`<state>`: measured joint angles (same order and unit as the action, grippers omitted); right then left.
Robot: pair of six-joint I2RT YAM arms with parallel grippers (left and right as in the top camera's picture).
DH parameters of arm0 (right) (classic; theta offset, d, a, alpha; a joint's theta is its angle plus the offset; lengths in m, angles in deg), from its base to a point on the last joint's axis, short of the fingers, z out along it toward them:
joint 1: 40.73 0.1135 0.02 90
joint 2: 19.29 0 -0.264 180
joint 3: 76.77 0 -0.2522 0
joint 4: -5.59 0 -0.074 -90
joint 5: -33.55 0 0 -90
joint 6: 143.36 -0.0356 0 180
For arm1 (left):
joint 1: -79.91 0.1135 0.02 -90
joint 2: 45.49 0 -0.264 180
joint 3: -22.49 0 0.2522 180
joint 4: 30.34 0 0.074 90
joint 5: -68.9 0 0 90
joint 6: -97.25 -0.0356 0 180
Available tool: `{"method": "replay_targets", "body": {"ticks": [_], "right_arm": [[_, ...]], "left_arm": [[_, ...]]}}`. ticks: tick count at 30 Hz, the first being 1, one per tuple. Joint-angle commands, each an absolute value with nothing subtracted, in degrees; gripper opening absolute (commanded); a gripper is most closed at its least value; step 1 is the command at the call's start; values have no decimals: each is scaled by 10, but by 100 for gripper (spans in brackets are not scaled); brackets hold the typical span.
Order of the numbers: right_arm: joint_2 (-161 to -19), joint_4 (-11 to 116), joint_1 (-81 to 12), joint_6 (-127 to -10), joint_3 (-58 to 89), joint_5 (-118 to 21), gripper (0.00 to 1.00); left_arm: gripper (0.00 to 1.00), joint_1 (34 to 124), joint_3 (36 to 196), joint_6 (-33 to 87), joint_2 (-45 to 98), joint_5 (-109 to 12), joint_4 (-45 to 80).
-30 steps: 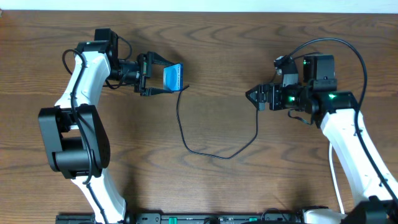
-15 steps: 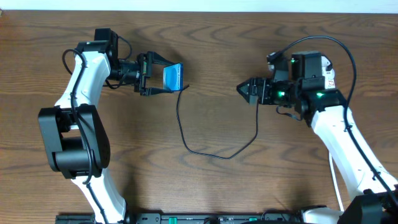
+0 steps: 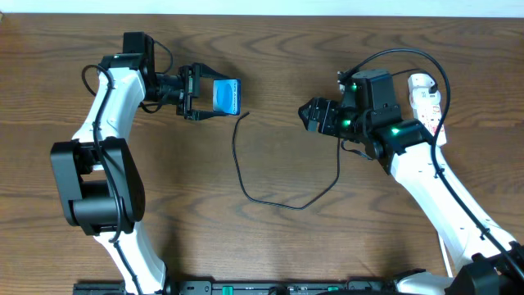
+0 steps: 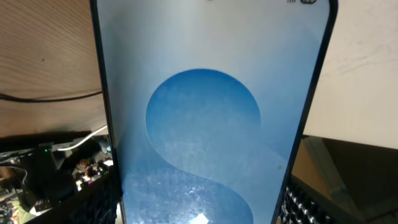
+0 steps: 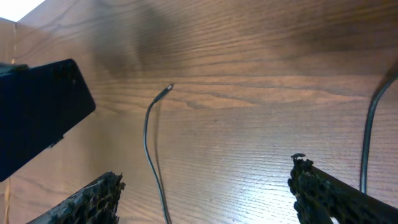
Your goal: Plug charger to phone and switch on socket
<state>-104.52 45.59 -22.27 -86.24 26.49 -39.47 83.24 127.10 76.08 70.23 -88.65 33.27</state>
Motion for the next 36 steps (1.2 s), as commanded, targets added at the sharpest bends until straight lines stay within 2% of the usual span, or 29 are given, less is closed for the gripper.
{"method": "replay_targets", "body": {"ticks": [1,13,20,22,36], "right_arm": [[-1063,457,-219,-881,255,-411,85],[-1088,455,-219,-881,256,-400,88],[-1094,483,-219,-880,256,-400,93],[-1094,496,-219,-880,256,-396,97],[-1094,502,-219,-880,256,-394,95]], "left_arm": [[69,835,1277,764,693,-894,332],[69,835,1277,777,693,-895,332],[69,835,1277,777,693,-895,332],[69,835,1277,777,693,-895,332],[69,835,1277,768,693,-881,332]]}}
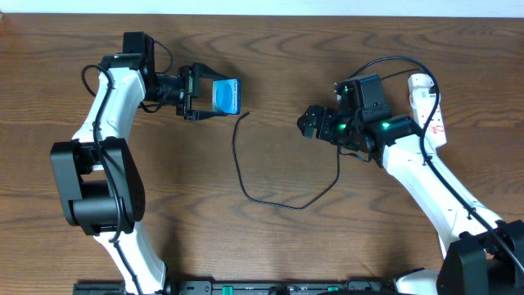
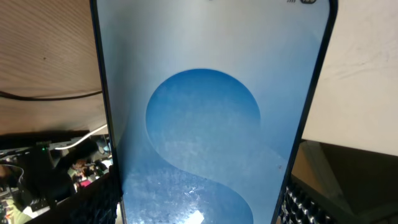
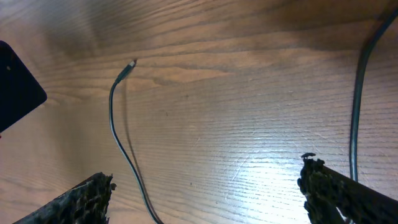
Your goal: Plug charger to phone and switch on socket
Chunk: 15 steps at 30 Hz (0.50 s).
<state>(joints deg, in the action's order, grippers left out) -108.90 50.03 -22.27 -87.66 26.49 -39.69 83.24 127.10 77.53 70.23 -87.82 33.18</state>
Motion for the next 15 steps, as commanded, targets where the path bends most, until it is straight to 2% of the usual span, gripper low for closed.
{"method": "replay_targets", "body": {"ticks": [1,6,15], "right_arm": [[-1094,502,-219,-880,256,-393,95],[-1094,504,-219,-870,256,-393,95],[-1094,506,-219,-859,256,-374,91]], "left_arm": [[69,835,1277,767,693,-881,332],[69,835,1277,758,693,-874,332],[68,835,1277,744,693,-870,332]]}}
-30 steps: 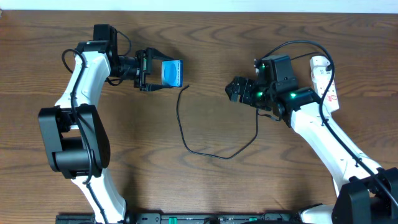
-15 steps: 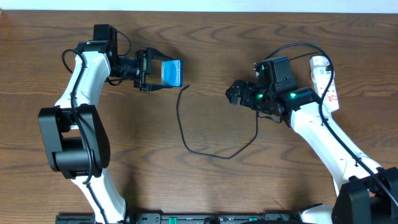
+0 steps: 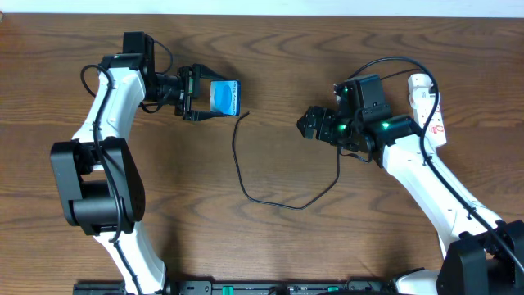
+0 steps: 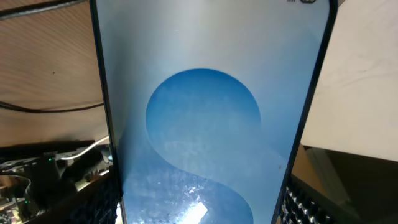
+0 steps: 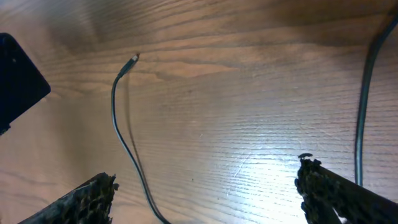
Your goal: Plug charger to phone and switch on socket
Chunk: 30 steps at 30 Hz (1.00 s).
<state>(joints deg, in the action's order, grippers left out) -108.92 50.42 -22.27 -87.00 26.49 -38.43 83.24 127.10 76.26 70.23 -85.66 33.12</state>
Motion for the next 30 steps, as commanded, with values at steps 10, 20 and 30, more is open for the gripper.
{"method": "replay_targets", "body": {"ticks": [10,20,30], "right_arm": [[-1094,511,-219,-859,256,-372,84],[-1094,520,-219,-861,255,-365,83],[-1094,519,-219,-861,254,-363,82]], "left_arm": [[67,835,1277,735,693,-870,332],[68,835,1277,730,693,-870,332],[68,836,1277,686,693,-839,318]]}}
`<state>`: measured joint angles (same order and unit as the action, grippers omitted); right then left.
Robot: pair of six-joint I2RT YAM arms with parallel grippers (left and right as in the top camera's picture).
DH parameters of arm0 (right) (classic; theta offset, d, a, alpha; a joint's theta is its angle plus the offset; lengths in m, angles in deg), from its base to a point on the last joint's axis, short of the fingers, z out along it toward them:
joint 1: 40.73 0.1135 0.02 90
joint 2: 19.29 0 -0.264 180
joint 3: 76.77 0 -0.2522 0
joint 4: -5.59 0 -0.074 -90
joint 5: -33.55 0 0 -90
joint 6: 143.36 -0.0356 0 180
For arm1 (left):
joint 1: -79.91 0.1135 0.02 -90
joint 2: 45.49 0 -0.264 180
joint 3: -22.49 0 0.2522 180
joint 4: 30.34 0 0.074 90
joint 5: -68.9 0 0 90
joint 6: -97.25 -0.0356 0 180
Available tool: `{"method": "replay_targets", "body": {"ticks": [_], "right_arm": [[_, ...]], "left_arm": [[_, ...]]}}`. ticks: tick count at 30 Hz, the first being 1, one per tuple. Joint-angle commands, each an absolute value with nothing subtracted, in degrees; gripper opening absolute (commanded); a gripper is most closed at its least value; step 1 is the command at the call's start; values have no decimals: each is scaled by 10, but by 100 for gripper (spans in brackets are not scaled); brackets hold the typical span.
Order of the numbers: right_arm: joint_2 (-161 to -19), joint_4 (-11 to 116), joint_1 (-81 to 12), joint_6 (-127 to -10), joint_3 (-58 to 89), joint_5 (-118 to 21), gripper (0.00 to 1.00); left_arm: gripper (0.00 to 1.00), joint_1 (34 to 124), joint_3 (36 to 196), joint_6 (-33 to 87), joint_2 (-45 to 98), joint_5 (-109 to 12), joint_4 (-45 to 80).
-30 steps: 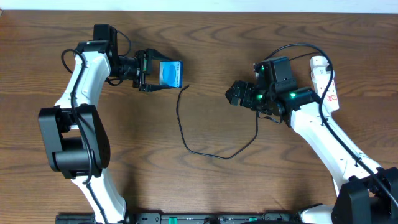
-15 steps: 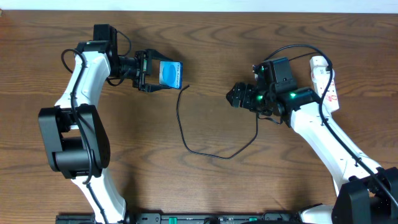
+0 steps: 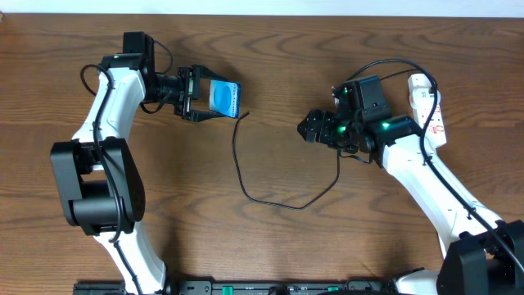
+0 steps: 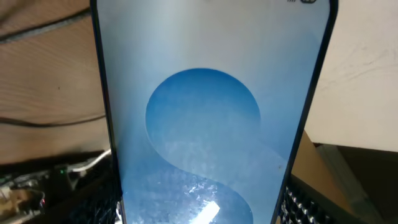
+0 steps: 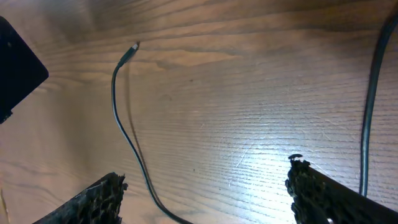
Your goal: Plug charger to phone and switch on socket
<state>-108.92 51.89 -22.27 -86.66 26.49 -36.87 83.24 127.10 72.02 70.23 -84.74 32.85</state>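
My left gripper [image 3: 196,93] is shut on the blue-screened phone [image 3: 222,97], held off the table at the upper left; its lit screen [image 4: 205,112] fills the left wrist view. The black charger cable [image 3: 246,168] curls across the table's middle, its free plug tip [image 3: 246,115] lying just right of the phone and also seen as the plug tip [image 5: 133,48] in the right wrist view. My right gripper [image 3: 309,127] stands open above the table, right of the cable, nothing between its fingers [image 5: 93,199]. The white socket strip [image 3: 427,106] lies at the far right.
The cable's other run [image 5: 368,106] passes along the right of the right wrist view toward the socket strip. The wooden table [image 3: 270,238] spreads below both arms. The left arm's base [image 3: 94,188] stands at the left.
The phone in my left gripper has tilted slightly, its view showing less table. My right gripper has shifted a little; the cable tip sits slightly higher in its view.
My left gripper held the phone at the upper left throughout. My right gripper was open near the socket strip side, then stood lower and further left toward the cable, and has stayed open about there since.
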Motion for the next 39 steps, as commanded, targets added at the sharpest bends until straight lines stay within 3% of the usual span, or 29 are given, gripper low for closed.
{"method": "replay_targets", "body": {"ticks": [1,10,17,26,39], "right_arm": [[-1094,519,-219,-861,253,-361,81],[-1094,522,-219,-850,239,-348,78],[-1124,578,-207,-824,156,-362,79],[-1255,712,-189,-779,-38,-368,70],[-1388,721,-139,-830,-169,-351,68]], "left_arm": [[68,839,1277,663,693,-828,308],[66,898,1277,502,693,-709,330],[66,939,1277,490,693,-620,395],[64,987,1277,488,688,-620,404],[64,988,1277,493,687,-641,423]]}}
